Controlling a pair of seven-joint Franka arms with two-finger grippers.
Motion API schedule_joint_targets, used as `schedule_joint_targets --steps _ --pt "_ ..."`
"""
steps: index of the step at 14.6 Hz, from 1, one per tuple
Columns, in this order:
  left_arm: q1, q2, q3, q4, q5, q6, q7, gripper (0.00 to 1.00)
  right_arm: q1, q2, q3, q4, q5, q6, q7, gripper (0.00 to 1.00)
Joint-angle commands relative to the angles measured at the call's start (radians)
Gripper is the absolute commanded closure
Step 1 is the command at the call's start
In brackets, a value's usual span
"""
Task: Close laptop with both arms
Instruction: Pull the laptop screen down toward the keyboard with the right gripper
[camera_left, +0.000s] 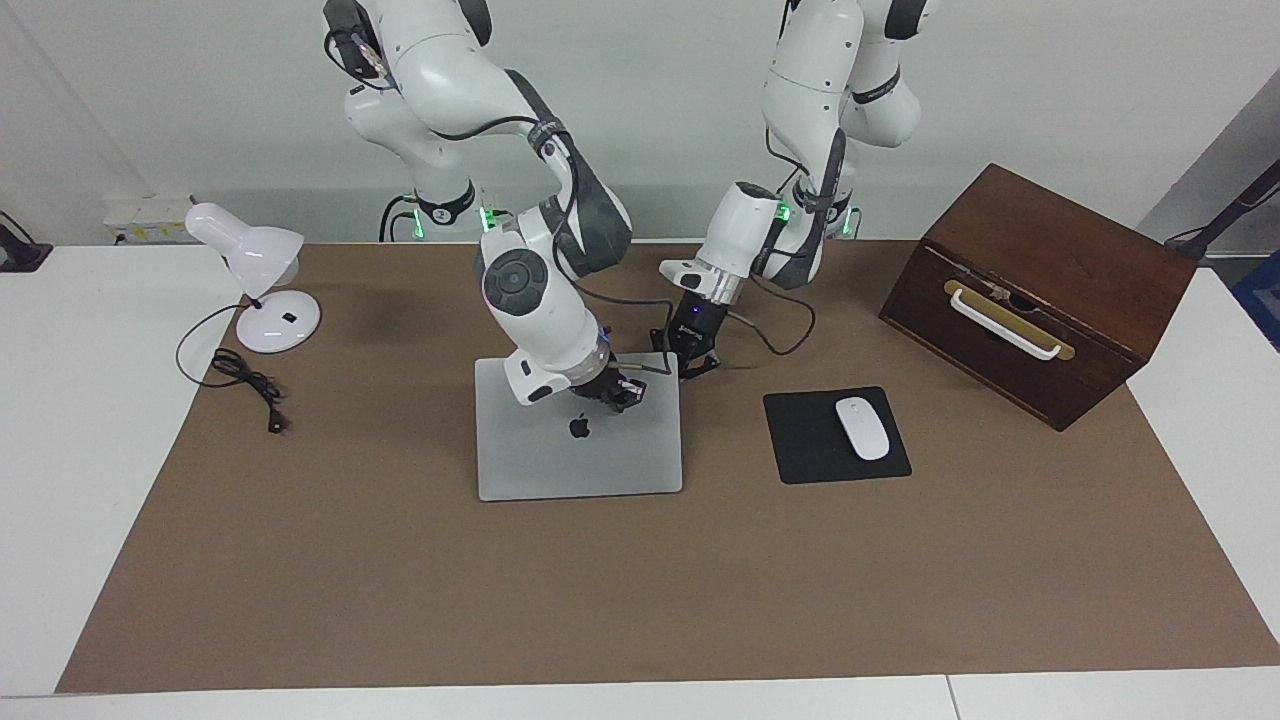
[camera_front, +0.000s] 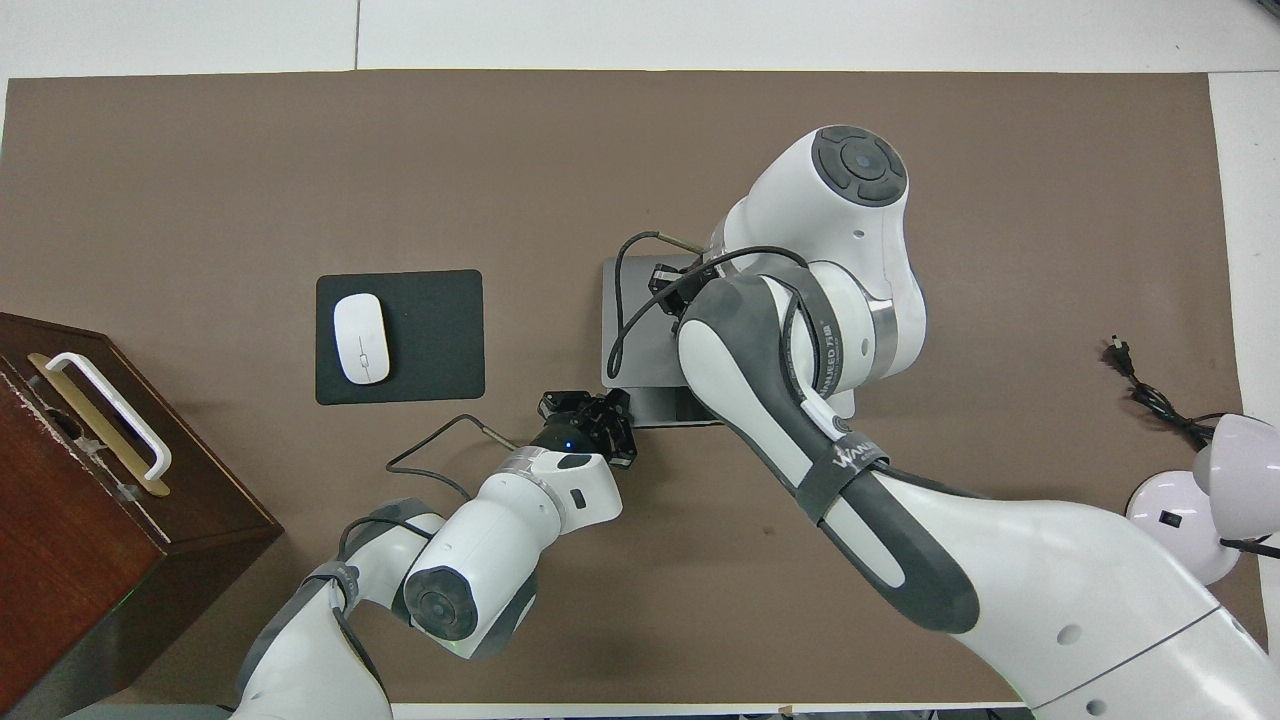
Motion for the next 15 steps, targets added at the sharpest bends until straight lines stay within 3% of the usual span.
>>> schedule_joint_targets --steps 1,15 --pt "-0.019 0.018 0.018 -0.067 -0.004 -0.021 0.019 1.00 -0.002 -0.025 0.006 -0.065 0.052 0.027 0.014 1.00" --pt "-0.019 0.019 0.020 -0.067 -0.004 -0.021 0.020 1.00 0.015 -0.007 0.006 -0.078 0.135 0.015 0.014 1.00"
